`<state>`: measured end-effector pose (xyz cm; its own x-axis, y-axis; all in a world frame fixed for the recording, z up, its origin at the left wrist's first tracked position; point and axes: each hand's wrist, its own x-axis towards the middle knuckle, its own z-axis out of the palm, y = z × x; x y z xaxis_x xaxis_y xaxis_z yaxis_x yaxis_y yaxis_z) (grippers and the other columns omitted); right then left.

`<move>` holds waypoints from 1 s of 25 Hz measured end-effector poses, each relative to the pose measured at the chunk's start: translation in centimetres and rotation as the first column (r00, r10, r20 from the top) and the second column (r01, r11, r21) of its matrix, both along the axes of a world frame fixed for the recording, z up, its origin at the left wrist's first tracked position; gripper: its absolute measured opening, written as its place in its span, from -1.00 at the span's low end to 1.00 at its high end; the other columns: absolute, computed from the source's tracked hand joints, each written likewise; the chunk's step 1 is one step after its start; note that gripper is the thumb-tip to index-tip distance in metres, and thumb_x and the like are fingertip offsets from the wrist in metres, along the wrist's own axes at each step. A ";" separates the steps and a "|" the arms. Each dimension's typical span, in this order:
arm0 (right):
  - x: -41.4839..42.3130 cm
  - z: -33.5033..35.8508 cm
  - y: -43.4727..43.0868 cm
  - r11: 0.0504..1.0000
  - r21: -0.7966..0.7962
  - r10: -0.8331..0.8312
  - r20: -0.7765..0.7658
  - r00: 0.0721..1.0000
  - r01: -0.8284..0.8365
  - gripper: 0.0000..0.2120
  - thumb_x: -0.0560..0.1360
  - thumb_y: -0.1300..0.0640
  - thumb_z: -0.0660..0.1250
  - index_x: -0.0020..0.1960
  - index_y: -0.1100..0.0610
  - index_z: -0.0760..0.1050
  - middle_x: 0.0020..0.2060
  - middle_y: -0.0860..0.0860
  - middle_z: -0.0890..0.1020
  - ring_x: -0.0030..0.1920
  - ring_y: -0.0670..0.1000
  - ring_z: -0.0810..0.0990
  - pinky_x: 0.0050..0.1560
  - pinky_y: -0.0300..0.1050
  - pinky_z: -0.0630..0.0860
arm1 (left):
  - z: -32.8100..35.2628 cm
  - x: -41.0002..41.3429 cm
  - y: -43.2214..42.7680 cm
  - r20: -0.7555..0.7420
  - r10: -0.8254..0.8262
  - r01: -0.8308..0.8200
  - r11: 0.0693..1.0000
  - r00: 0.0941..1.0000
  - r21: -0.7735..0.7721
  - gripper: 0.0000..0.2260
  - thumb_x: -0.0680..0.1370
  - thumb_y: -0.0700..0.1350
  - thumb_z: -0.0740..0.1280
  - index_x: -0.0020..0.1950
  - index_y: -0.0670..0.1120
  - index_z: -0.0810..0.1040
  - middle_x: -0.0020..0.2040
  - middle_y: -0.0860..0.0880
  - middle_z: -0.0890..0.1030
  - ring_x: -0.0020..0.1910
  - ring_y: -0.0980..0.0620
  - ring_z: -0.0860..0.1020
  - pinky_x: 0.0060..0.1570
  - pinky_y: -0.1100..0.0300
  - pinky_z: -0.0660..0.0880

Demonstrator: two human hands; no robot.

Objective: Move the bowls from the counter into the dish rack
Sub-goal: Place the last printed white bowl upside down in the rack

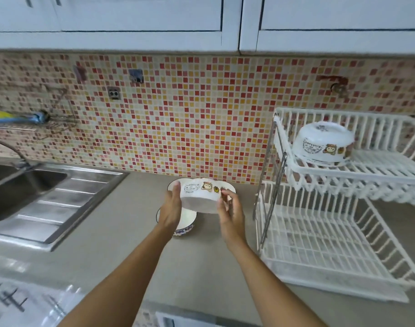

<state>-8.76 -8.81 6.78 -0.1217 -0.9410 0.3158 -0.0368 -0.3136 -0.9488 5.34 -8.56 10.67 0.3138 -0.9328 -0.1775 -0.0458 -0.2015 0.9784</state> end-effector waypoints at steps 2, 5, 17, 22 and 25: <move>0.4 3.1 1.8 0.990 -0.140 0.006 -0.009 1.000 -0.007 -0.75 0.50 0.05 0.33 0.17 -0.07 0.44 0.19 -0.21 0.53 0.28 -0.04 0.49 0.25 -0.25 0.46 | 2.2 0.6 1.0 0.044 -0.035 0.039 0.996 0.998 -0.086 -0.22 0.34 0.50 0.00 0.37 0.01 0.31 0.38 -0.09 0.46 0.30 -0.13 0.46 0.37 -0.10 0.32; -1.2 9.4 2.4 0.956 -0.291 -0.011 -0.117 0.993 -0.023 -0.60 0.39 -0.02 0.37 0.20 -0.15 0.39 0.23 -0.11 0.50 0.28 0.00 0.48 0.27 -0.07 0.47 | 7.2 -0.8 1.0 -0.018 -0.143 0.131 0.942 0.990 -0.309 -0.23 0.32 0.49 0.11 0.33 0.00 0.40 0.26 -0.06 0.57 0.22 -0.04 0.54 0.36 -0.08 0.38; -25.7 26.4 0.7 0.901 -0.416 0.003 -0.268 0.963 -0.119 -0.20 0.34 0.20 0.51 0.44 -0.10 0.18 0.34 -0.20 0.38 0.31 -0.28 0.41 0.22 -0.32 0.45 | 23.1 -20.6 -1.8 0.180 -0.376 0.406 0.701 0.909 -0.586 -0.32 0.47 0.40 0.05 0.42 -0.02 0.29 0.34 -0.03 0.44 0.30 0.01 0.44 0.37 -0.07 0.33; -27.0 24.3 0.6 0.949 -0.316 -0.113 -0.371 0.922 -0.011 -0.07 0.17 0.00 0.57 0.42 -0.18 0.18 0.35 -0.24 0.36 0.33 -0.18 0.38 0.40 -0.07 0.34 | 22.1 -21.2 -1.4 0.211 -0.337 0.395 0.726 0.918 -0.562 -0.47 0.61 0.20 -0.05 0.49 0.00 0.30 0.42 0.02 0.37 0.30 0.09 0.35 0.19 0.13 0.24; -27.7 23.4 0.5 0.987 -0.155 -0.130 -0.603 0.787 0.044 0.14 0.15 -0.01 0.63 0.52 -0.12 0.00 0.48 -0.12 0.23 0.39 -0.14 0.28 0.41 0.00 0.24 | 20.6 -21.3 -2.5 0.316 -0.323 0.442 0.771 0.892 -0.459 -0.41 0.56 0.32 -0.08 0.47 0.09 0.33 0.49 -0.04 0.34 0.46 -0.07 0.31 0.39 -0.06 0.24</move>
<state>-36.50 -8.29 30.23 0.0572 -0.8829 0.4660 -0.6268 -0.3951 -0.6716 -16.00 -11.05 31.30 -0.1151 -0.9179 0.3797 -0.2233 0.3963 0.8906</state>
